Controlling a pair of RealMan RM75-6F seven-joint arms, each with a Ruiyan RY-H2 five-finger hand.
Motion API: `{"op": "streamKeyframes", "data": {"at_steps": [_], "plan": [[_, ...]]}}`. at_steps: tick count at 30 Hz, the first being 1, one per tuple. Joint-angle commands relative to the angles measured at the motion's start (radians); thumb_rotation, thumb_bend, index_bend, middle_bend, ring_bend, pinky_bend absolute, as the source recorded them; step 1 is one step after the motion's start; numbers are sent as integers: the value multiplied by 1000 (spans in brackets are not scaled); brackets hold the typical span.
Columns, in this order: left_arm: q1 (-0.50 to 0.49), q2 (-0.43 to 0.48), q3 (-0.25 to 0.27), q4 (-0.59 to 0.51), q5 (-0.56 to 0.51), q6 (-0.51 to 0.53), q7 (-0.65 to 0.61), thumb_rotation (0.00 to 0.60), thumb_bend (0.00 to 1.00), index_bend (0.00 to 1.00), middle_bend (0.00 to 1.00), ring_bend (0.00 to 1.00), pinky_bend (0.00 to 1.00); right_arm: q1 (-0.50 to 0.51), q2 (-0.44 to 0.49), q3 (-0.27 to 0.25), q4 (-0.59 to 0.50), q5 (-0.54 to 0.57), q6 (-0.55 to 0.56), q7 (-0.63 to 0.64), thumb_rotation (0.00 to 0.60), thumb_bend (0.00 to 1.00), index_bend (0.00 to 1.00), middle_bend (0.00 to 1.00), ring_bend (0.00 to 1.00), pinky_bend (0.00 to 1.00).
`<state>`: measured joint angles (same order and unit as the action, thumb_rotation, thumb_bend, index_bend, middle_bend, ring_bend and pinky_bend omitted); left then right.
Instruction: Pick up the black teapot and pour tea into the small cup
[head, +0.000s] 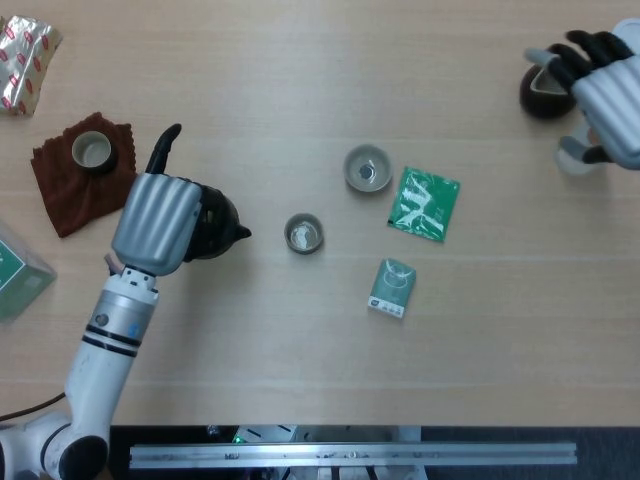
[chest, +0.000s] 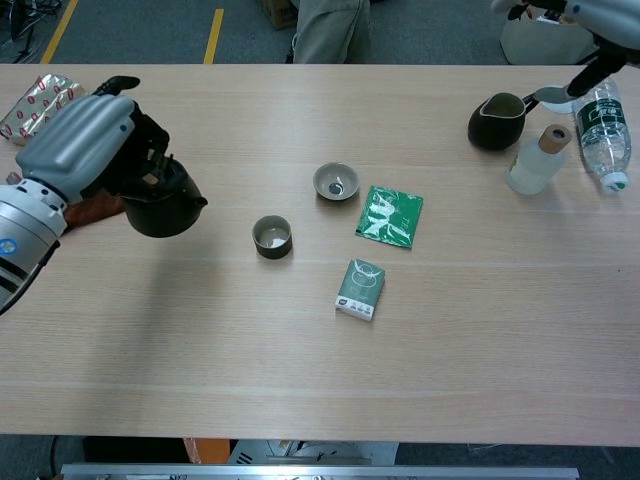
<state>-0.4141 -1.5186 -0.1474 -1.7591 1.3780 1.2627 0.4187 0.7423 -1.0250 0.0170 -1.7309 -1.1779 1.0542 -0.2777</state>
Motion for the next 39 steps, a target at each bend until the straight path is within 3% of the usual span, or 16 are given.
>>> {"op": "streamKeyframes", "data": {"at_steps": [1,21,39], "plan": [[-13,-16,-10,14,-17,-10,11,572,303,873,975,772,56,-49,28,-18,9,-34,29,43,600,185,145,213,115,164],[-86,-131,-26,105,-82,-29,121,574,302,873,975,772,56,-195,88,-17,72,-134,76,151,600,184,145,213,115,164],[-128,-231,-11,222,-79,-26,173,583,302,873,975,771,56,-272,110,11,88,-131,77,194,600,185,145,213,115,164]]}}
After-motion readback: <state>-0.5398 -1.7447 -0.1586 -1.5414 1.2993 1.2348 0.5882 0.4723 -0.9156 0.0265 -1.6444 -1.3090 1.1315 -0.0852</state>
